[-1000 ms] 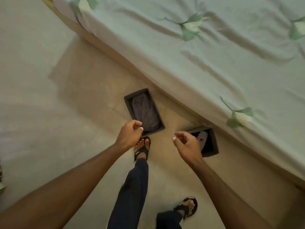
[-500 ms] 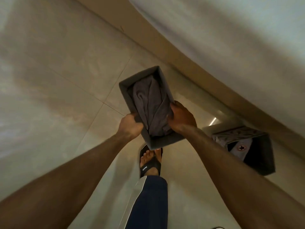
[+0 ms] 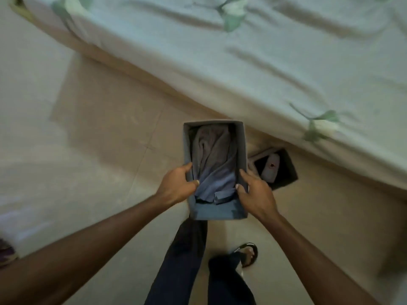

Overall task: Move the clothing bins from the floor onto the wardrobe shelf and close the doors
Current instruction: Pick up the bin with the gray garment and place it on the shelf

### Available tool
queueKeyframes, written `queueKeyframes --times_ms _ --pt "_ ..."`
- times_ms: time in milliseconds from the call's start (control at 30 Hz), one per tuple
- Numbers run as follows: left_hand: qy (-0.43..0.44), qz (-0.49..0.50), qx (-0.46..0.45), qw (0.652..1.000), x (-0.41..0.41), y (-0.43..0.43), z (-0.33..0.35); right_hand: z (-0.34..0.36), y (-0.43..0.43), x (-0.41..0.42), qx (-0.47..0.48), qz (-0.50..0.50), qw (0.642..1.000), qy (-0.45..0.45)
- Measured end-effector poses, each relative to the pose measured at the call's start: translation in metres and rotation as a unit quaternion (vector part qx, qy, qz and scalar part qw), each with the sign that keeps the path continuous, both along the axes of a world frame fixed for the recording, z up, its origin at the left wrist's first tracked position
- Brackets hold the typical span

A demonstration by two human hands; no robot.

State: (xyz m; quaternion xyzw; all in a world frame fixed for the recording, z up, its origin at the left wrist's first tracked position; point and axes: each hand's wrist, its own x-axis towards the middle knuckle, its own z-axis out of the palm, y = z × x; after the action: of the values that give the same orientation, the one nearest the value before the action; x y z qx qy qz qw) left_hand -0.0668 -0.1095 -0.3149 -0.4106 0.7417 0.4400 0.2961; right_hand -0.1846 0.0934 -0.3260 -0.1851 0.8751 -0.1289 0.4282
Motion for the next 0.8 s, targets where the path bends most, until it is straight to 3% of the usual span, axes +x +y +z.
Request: queueKeyframes --times_ms 267,433,700,800 --pt "0.063 -0.192 -0.065 0.977 0.003 0.118 0.196 0.205 0.158 0.057 -0.051 -0.101 0.990 0.083" --pt "0.143 -0.275 -0.046 0.949 0.023 0.228 0.293 0.309 0.279 0.123 -0.057 -0.212 0.963 0.154" --pt "0.253 -0.446 -0.032 0.858 0.042 0.389 0.374 0.388 0.429 0.244 -0.059 -0.424 0.876 0.223" --pt "0.284 -0.531 -0.029 0.798 0.033 0.450 0.388 0.403 0.472 0.280 -0.053 -0.523 0.811 0.256"
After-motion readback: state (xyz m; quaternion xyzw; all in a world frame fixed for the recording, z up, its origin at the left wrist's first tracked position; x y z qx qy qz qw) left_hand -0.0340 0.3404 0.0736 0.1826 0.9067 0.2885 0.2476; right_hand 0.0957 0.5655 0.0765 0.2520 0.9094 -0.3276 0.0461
